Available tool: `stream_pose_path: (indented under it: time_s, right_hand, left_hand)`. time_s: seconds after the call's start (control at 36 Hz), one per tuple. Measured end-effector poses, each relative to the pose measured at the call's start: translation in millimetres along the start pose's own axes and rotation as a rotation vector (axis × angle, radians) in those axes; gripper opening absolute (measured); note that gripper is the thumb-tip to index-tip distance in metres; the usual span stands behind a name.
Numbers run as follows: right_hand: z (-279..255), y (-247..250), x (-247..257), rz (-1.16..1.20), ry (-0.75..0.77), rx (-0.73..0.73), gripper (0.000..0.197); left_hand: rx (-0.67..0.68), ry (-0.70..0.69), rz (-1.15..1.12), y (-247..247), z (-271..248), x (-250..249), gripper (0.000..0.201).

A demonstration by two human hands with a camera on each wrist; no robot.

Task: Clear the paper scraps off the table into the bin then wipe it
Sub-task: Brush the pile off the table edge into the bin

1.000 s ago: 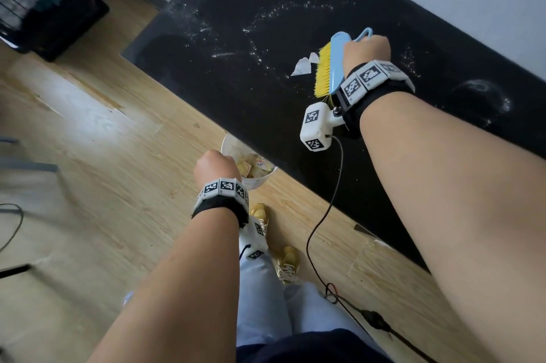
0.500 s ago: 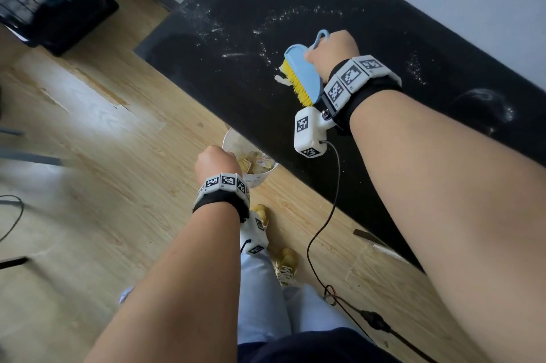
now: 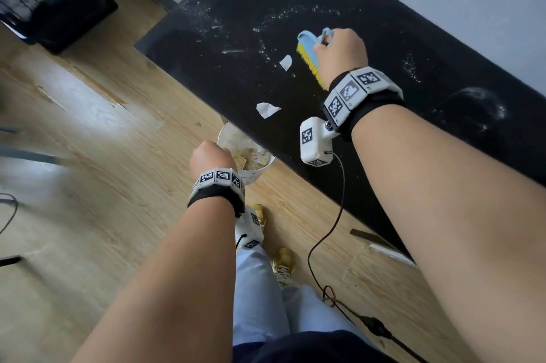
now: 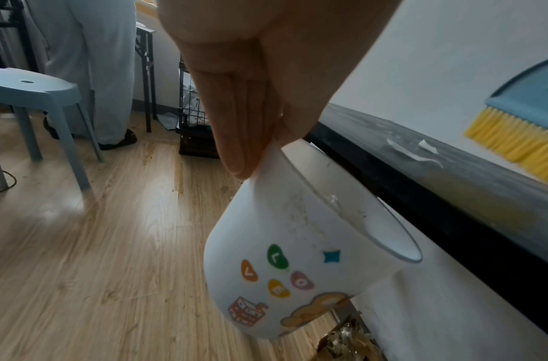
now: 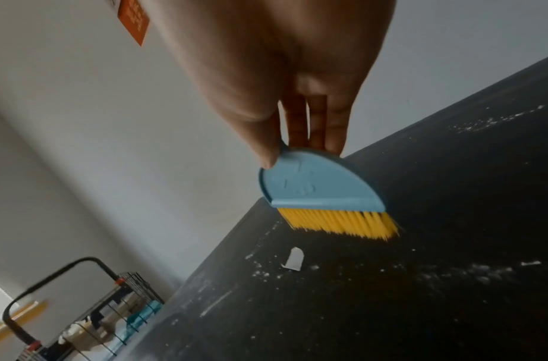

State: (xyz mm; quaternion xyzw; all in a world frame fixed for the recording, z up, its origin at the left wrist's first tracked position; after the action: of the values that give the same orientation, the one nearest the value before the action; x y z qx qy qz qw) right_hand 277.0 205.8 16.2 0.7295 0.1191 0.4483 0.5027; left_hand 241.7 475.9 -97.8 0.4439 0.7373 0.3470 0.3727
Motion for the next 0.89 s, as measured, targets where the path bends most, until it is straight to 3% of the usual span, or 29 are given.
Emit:
stream_pose_path:
  time_s: [0.14,0.36,0.72,0.81,0.89]
  right_hand:
    - [7,-12,2,-0.006,0.022,0.012,0.025]
    - [8,-27,21,-0.066,0.026,0.238,0.022]
    - [-31,-17,15,0.031,0.122,0.407,0.023]
    - [-36,-12,11,0.063,0.107,0.378,0.024]
    - [-33,-5,3,0.118,0.041,0.238,0.026]
  left_hand:
    - [-0.002,0.004,0.006,-1,4,0,0.039]
    - [0.028,0.006,0.001,-2,10,-2,0.034]
    - [0.02,-0.001,-0.029,-2,-3,-1,0.036]
    - [0.014,-0.011,-0.031,-2,-6,0,0.037]
    - [0.011,-0.016,-0.037,-1,-8,0,0.037]
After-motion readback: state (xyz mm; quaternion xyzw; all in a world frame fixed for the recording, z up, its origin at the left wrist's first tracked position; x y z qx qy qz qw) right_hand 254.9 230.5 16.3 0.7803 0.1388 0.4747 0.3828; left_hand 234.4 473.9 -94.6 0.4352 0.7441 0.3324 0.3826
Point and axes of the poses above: each hand's wrist, its own z-axis towards the middle knuckle, its own y-axis out of the back of the hand, x = y × z, the point moved 5 cm from there along z, towards the middle knuckle, and after that the axes turned 5 degrees about z, right-handed, at the moved point
